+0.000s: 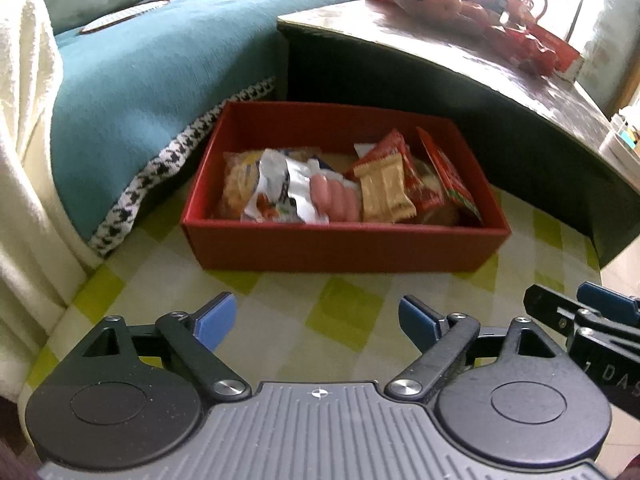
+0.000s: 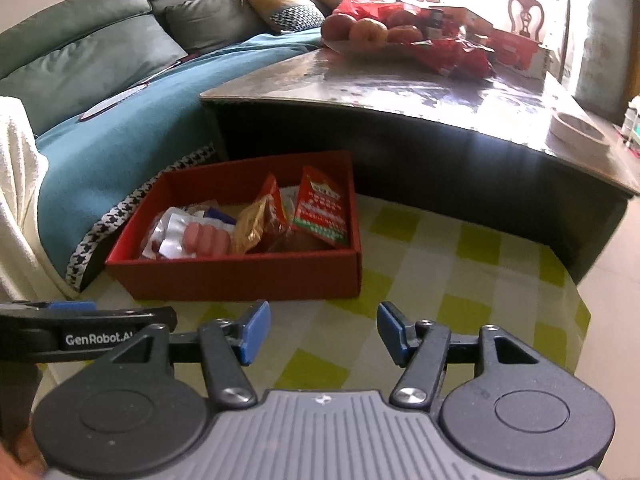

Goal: Organize snacks

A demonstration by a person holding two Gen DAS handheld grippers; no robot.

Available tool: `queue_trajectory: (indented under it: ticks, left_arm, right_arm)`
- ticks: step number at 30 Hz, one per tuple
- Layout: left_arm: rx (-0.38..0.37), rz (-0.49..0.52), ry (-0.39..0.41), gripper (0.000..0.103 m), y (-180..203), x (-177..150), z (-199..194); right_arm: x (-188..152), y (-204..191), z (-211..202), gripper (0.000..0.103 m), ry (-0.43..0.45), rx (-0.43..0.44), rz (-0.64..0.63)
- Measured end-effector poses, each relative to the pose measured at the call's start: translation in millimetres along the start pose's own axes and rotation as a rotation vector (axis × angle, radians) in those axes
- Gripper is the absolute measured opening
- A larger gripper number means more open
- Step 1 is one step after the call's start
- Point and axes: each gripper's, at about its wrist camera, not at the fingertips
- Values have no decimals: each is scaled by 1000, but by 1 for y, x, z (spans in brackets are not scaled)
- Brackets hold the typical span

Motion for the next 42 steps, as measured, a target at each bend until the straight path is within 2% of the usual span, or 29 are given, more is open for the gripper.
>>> queue_trajectory:
  ticks: [7,18,30,42]
  left_arm:
    - [-5,9,-18,97,-2,-17,-12]
    - [13,62,-34,102,-5,-43,-23]
    - [27,105,-33,103,-7,-61,-33]
    - [30,105,-29,103,-10,-66,-39]
  right_arm:
    - [-21,-7,-9,61,-41,0,7]
    - [-40,-15,-30,62,-42,-9,19]
    - [-53,-21,-40,64,-51,-12,16]
    - [-56,-26,-42,65,-62,-8,1]
Point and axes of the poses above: each gripper's, at about its wrist camera, not at the fingertips, and z roughly the way its jaws point, y to its right, x to its top, and after that the axes turned 13 degrees about -z, right-handed
